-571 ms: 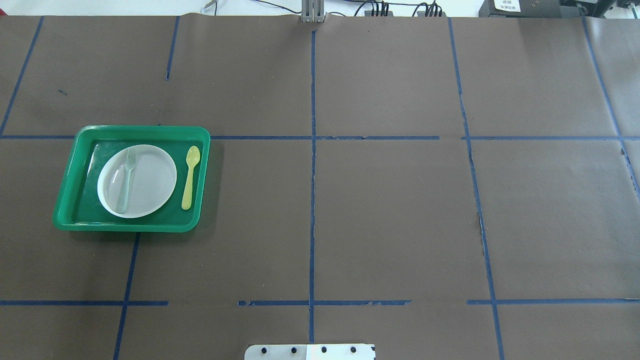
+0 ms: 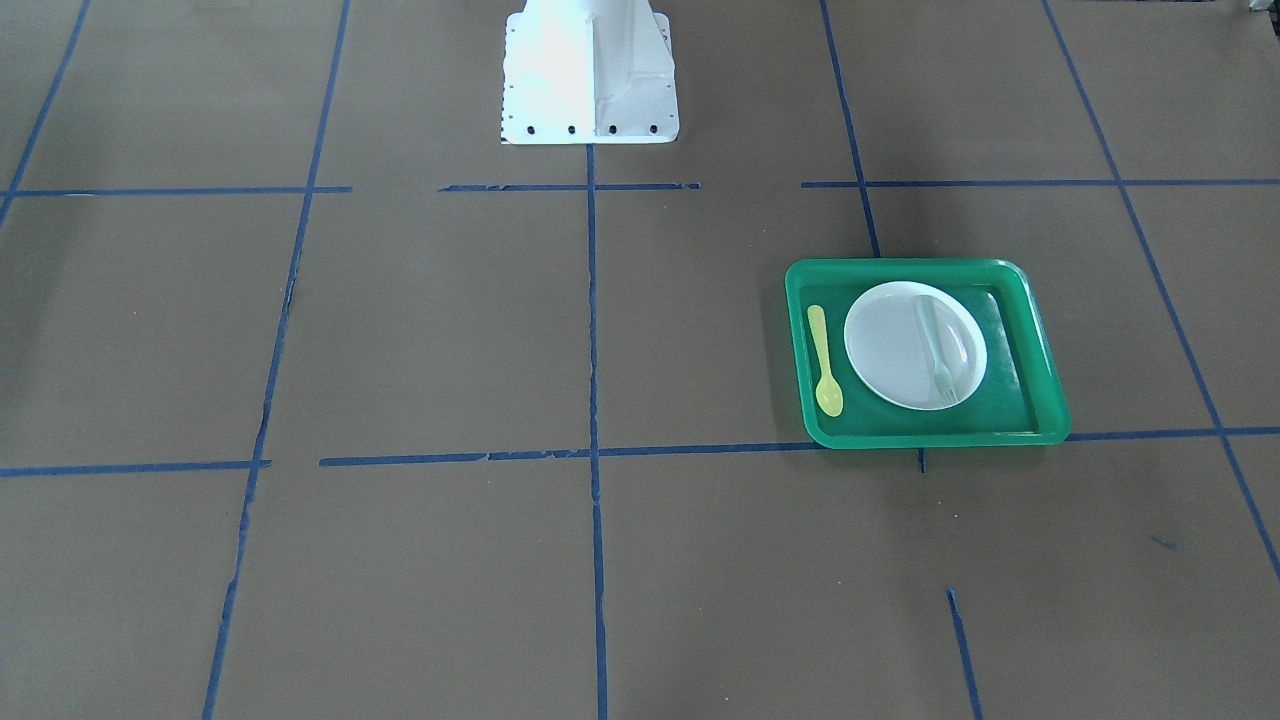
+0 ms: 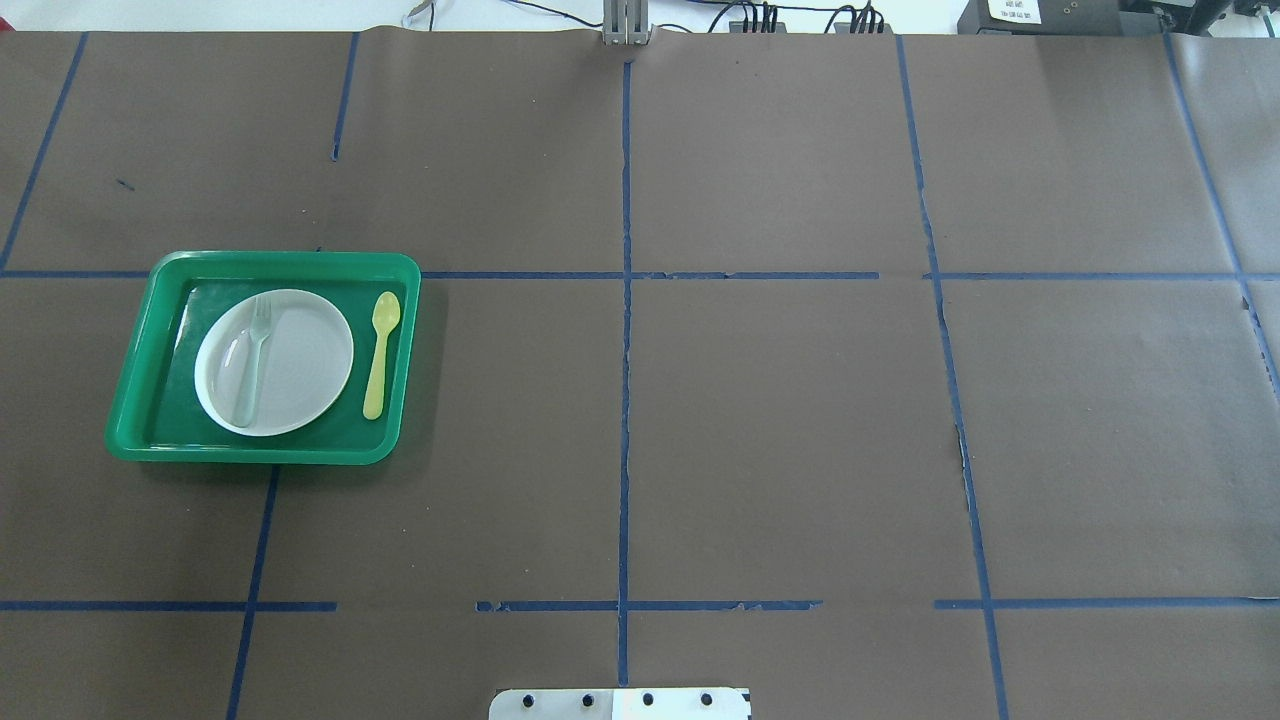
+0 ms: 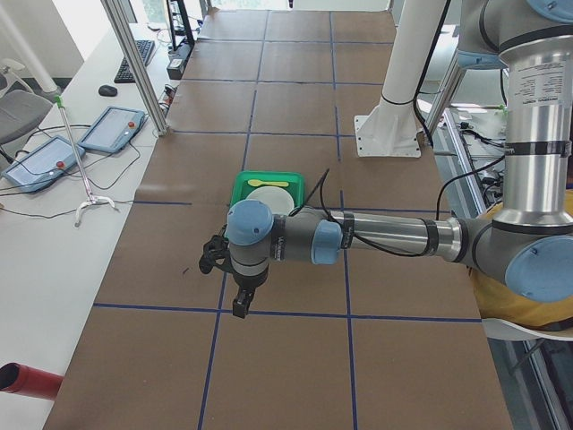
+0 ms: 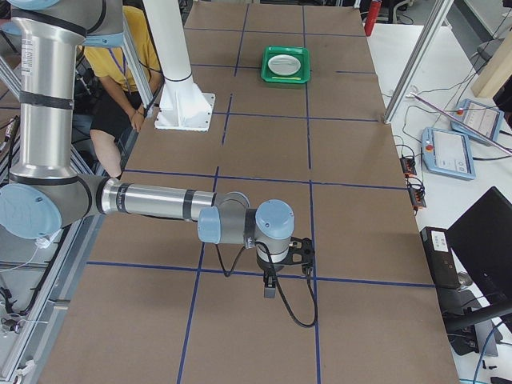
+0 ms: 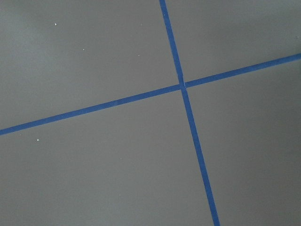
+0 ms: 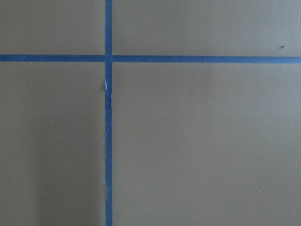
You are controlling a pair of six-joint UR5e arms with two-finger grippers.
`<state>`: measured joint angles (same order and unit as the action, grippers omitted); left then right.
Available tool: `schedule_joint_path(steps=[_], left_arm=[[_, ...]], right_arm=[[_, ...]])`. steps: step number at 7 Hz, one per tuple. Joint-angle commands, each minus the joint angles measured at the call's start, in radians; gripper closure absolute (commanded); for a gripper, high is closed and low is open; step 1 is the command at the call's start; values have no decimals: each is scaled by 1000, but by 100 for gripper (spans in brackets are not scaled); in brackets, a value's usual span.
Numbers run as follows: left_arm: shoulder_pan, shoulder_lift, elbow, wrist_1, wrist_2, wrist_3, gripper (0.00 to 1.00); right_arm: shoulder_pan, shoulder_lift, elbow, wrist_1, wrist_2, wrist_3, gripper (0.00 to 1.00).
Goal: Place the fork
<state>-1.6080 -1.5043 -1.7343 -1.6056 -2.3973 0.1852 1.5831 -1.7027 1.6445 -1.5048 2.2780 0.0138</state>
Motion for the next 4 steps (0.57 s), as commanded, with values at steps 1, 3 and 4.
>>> schedule_joint_path(steps=[1,3,4], left_arm=[[92,-11,-130,-13,-59,-201,0],[256,-14,-279,-14,115,-444,0],[360,-46,-290,-36,145,-610,0]], right_arm=[[0,0,0,0,0,0,0],[0,0,0,0,-2,0,0],[0,0,0,0,-2,0,0]])
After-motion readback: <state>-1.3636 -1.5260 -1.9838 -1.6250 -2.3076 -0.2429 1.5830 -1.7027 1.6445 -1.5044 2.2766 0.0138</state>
